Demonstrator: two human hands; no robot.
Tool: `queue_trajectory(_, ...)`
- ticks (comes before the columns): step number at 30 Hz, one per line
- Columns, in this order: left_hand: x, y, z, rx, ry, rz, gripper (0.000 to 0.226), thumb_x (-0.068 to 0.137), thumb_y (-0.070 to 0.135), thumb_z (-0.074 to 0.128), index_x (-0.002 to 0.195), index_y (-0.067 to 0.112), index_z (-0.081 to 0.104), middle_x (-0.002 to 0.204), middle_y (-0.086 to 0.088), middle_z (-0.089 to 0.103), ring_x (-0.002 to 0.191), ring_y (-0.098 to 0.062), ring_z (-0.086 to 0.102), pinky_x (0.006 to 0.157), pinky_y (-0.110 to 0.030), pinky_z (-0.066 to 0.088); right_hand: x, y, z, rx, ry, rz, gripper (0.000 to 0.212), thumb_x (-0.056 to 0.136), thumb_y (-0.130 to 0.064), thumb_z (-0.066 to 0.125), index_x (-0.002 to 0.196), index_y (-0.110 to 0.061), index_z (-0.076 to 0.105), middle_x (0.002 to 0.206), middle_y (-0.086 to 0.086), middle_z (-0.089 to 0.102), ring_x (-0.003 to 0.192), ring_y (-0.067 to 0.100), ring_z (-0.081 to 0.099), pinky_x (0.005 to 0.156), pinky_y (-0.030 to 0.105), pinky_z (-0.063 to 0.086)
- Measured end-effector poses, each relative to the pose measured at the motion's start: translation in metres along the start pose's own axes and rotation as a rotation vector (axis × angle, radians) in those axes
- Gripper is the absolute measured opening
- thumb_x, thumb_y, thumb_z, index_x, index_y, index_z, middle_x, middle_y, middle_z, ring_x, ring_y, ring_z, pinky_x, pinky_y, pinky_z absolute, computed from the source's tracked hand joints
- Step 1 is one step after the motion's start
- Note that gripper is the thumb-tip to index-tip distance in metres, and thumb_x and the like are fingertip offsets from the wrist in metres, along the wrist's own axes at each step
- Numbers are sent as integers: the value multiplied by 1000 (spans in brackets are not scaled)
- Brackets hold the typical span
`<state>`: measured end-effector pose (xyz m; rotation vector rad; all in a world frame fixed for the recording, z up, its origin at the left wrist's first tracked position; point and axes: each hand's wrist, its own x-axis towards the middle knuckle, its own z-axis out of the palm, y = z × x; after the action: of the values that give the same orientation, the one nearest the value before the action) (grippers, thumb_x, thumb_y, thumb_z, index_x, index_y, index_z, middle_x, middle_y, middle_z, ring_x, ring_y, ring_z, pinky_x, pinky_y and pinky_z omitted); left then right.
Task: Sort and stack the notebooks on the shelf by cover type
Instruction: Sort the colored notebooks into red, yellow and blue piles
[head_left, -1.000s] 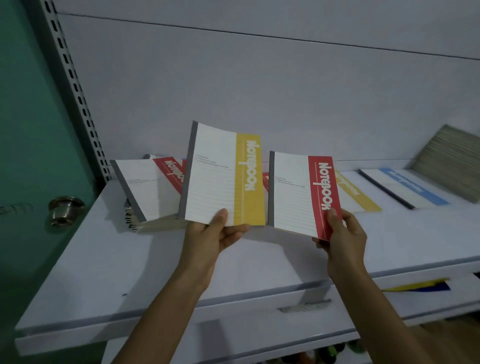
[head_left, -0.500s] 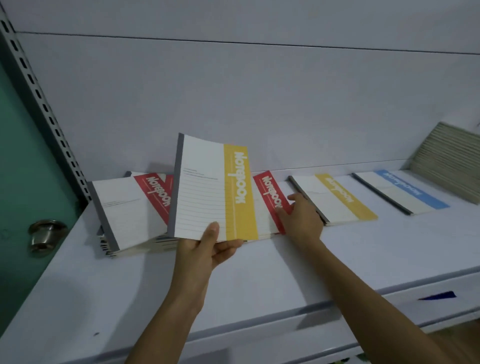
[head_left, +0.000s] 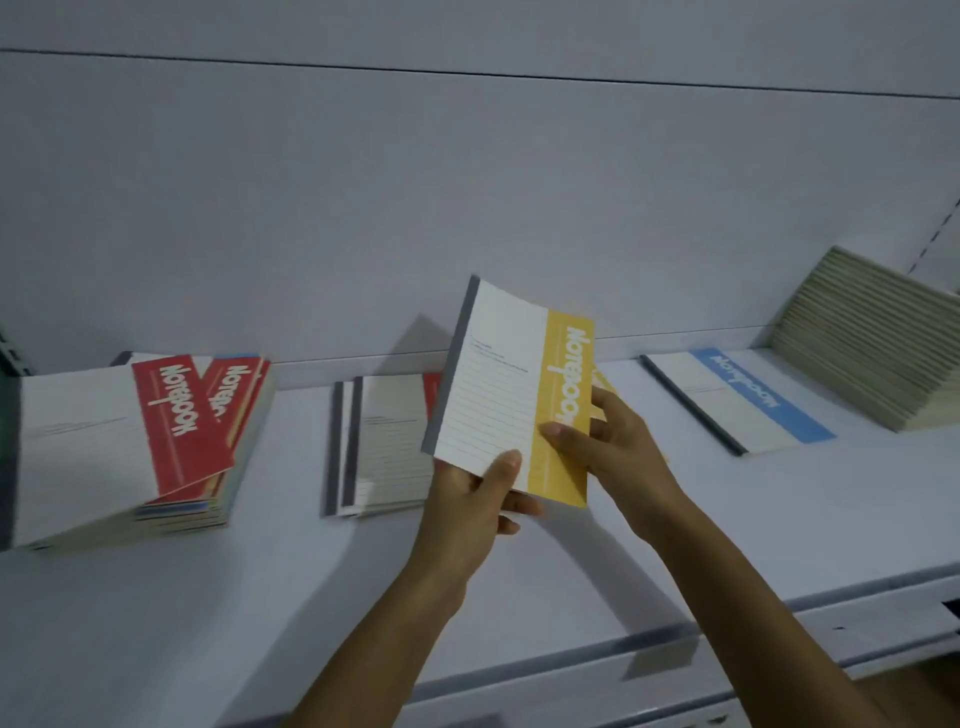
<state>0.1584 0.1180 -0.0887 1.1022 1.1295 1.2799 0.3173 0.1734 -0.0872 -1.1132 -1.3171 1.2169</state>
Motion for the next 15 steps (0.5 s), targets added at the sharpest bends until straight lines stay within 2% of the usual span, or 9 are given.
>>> queue_trajectory(3, 11, -14, 31, 46, 71, 28, 42, 91, 23, 60, 128, 27, 40, 91, 10, 72, 76, -12, 70, 55, -17, 50, 14, 8, -41, -50, 147, 25, 38, 85, -15, 70, 116, -25, 50, 100, -8, 69, 83, 9, 69, 60, 19, 55)
queue_trajectory(6, 21, -27, 47, 196, 123, 21, 53, 90, 26, 61, 135, 29, 34, 96, 9, 68, 77, -2, 67, 54, -13, 47, 36, 15, -73, -208, 124, 26, 37, 87, -17, 67, 114, -36, 51, 95, -14, 67, 78, 2, 68, 59, 16, 53)
queue_trajectory(7, 24, -31, 52, 302, 121, 31, 52, 90, 27, 61, 136, 28, 36, 98, 11, 66, 79, -1, 65, 57, -12, 48, 43, 17, -80, -261, 105, 20, 38, 87, -17, 67, 117, -35, 53, 96, -11, 69, 80, 4, 68, 64, 22, 56)
queue_trajectory(9, 26, -39, 62, 590, 143, 82, 50, 90, 32, 60, 136, 28, 42, 108, 13, 63, 90, -6, 62, 72, -14, 50, 55, 22, -91, -409, 95, 4, 46, 85, -18, 69, 126, -29, 53, 99, -1, 70, 85, 16, 68, 76, 36, 57)
queue_trajectory(10, 25, -42, 68, 739, 166, 116, 49, 90, 35, 59, 136, 29, 44, 111, 13, 61, 93, -8, 60, 77, -17, 49, 60, 24, -96, -492, 93, -8, 48, 83, -20, 70, 128, -26, 53, 97, 3, 71, 84, 19, 68, 77, 38, 57)
queue_trajectory(12, 22, -46, 79, 976, 218, 193, 45, 91, 39, 56, 134, 28, 50, 105, 11, 61, 86, -5, 56, 76, -17, 47, 66, 31, -103, -623, 65, -29, 47, 82, -26, 71, 127, -26, 55, 85, 6, 70, 74, 19, 65, 68, 34, 55)
queue_trajectory(15, 22, -47, 82, 1123, 250, 299, 35, 88, 33, 63, 121, 22, 63, 94, 2, 67, 77, -8, 59, 65, -17, 45, 66, 42, -107, -725, 52, -108, 45, 84, -35, 68, 126, -30, 53, 61, -3, 57, 57, 12, 55, 50, 27, 40)
